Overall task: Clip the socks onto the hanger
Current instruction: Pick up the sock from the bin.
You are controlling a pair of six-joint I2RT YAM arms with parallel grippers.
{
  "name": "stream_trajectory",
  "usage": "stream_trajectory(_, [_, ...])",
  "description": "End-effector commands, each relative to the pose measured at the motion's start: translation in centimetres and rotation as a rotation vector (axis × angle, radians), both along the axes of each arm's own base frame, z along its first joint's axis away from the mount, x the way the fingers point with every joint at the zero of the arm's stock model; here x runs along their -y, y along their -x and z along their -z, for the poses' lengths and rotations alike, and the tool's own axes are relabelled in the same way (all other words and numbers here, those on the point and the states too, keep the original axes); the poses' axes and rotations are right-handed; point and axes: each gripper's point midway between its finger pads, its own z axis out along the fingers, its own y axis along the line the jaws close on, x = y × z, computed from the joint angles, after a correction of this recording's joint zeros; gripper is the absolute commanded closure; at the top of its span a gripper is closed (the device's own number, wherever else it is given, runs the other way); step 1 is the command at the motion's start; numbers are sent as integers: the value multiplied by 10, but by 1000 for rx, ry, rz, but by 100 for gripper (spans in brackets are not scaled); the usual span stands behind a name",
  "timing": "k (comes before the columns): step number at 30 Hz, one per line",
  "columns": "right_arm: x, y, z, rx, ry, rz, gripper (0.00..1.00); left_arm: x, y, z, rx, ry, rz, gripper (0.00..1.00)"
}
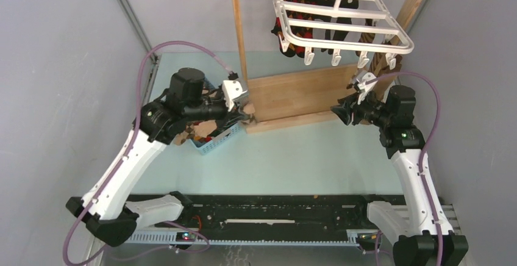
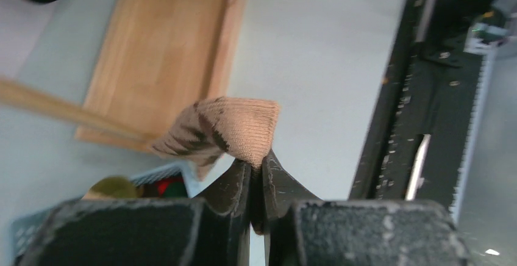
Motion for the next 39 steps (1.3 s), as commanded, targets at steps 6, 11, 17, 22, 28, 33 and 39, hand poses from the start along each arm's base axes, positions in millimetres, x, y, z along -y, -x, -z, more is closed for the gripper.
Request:
stream_trajectory(6, [-20,29,-37,218,-17,-329,38,84,20,-21,-151,153,266,90])
stream_trajectory(11, [-28,38,-37,276,-10,-443,34,112,12,-17,-167,139,322,90])
stream_trajectory(17, [-38,54,-35,354,-24,-597,31,135,-2,6,-133,89,335,90])
stream_trajectory(22, [-49,73,-31,384,-42,-691,30,147,-5,18,-106,58,356,90])
stream_trajectory(28, [-68,86,-25,407,-5,-764,30,165,4,12,-100,85,438,90])
stream_trajectory(33, [-77,85,-36,462,35,-761,32,172,17,15,-192,110,505,90])
stream_trajectory(39, [-85,89,-45,527,70,-770,35,170,31,22,-266,116,546,90])
